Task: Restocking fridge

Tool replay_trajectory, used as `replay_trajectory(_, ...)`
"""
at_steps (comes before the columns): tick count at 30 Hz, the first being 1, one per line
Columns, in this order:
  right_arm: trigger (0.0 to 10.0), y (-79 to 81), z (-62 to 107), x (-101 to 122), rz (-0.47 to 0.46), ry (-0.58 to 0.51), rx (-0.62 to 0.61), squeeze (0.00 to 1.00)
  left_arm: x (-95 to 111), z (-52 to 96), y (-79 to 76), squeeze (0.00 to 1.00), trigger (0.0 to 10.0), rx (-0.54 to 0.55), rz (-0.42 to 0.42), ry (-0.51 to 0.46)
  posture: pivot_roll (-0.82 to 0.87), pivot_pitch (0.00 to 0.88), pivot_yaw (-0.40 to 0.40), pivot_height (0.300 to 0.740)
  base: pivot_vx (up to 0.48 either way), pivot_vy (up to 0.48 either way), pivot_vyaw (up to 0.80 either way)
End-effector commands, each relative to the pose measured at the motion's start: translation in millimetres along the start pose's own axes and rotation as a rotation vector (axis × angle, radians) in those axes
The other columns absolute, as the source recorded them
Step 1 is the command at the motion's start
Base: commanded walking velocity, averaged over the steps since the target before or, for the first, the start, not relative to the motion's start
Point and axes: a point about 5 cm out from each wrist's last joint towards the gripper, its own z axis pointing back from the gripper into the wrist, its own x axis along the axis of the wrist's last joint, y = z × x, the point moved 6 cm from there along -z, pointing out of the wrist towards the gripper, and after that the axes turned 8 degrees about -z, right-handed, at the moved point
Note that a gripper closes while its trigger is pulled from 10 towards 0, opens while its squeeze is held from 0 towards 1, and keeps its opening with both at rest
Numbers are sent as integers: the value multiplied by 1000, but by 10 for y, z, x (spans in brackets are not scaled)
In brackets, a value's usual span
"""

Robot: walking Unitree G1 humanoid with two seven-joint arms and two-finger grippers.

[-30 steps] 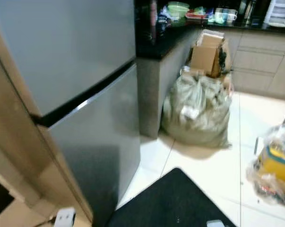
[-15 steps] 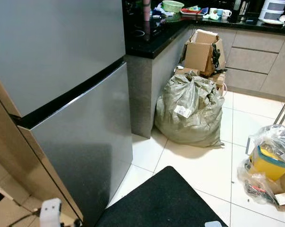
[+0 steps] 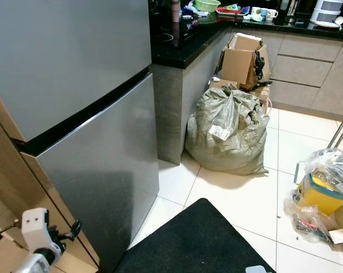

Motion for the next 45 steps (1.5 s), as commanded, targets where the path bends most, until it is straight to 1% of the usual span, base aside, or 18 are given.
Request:
replay_trajectory(1,10000,-35,6,35,18,-10,-5,0,159,-4,100,0,10000,5,-14,-55,-34,0,-16,740,0,0,0)
replay_trajectory(3,10000,-37,6,41,20,-11,-4,0,269,-23,93,0,10000,-20,-4,-101,-35,0,-17,740,0,0,0)
replay_trajectory(4,10000,-37,6,41,20,-11,-4,0,269,-23,93,0,10000,-20,-4,-101,-35,0,-17,740,0,0,0)
replay_trajectory(5,10000,-39,6,52,22,-14,-3,0,406,-43,99,0,10000,-38,-11,-153,-36,0,-18,740,0,0,0)
replay_trajectory(8,10000,-40,6,56,23,-14,-3,0,460,-47,110,0,10000,-41,-16,-173,-36,0,-18,740,0,0,0)
replay_trajectory(10,10000,-42,7,65,28,-16,-2,0,610,-51,153,0,10000,-46,-20,-227,-36,0,-24,740,0,0,0)
replay_trajectory(14,10000,-43,7,69,30,-17,-1,0,672,-51,168,0,10000,-51,-19,-251,-36,0,-24,740,0,0,0)
replay_trajectory(16,10000,-47,8,82,37,-18,0,0,893,-62,183,0,10000,-78,-26,-328,-36,0,-29,740,0,0,0)
replay_trajectory(17,10000,-47,8,82,37,-18,0,0,893,-62,183,0,10000,-78,-26,-328,-36,0,-29,740,0,0,0)
replay_trajectory(20,10000,-49,8,96,43,-21,2,0,1164,-84,136,0,10000,-130,-46,-417,-36,0,-29,740,0,0,0)
replay_trajectory(21,10000,-49,8,96,43,-21,2,0,1164,-84,136,0,10000,-130,-46,-417,-36,0,-29,740,0,0,0)
replay_trajectory(24,10000,-49,8,104,47,-22,2,0,1378,-96,55,0,10000,-192,-70,-486,-37,0,-31,740,0,0,0)
replay_trajectory(26,10000,-49,8,104,47,-22,2,0,1378,-96,55,0,10000,-192,-70,-486,-37,0,-31,740,0,0,0)
replay_trajectory(28,10000,-48,7,108,48,-22,3,0,1492,-97,-8,0,10000,-237,-87,-521,-37,0,-31,740,0,0,0)
replay_trajectory(31,10000,-48,7,110,48,-23,3,0,1539,-95,-32,0,10000,-254,-94,-535,-37,0,-31,740,0,0,0)
replay_trajectory(34,10000,-49,8,112,52,-22,4,0,1734,-75,-102,0,10000,-307,-144,-591,-37,0,-32,740,0,0,0)
replay_trajectory(36,10000,-49,8,112,52,-22,4,0,1754,-72,-109,0,10000,-313,-145,-597,-37,0,-32,740,0,0,0)
replay_trajectory(45,10000,-54,9,106,53,-20,3,0,1901,-38,-301,0,10000,-430,-186,-640,-38,0,-31,740,0,0,0)
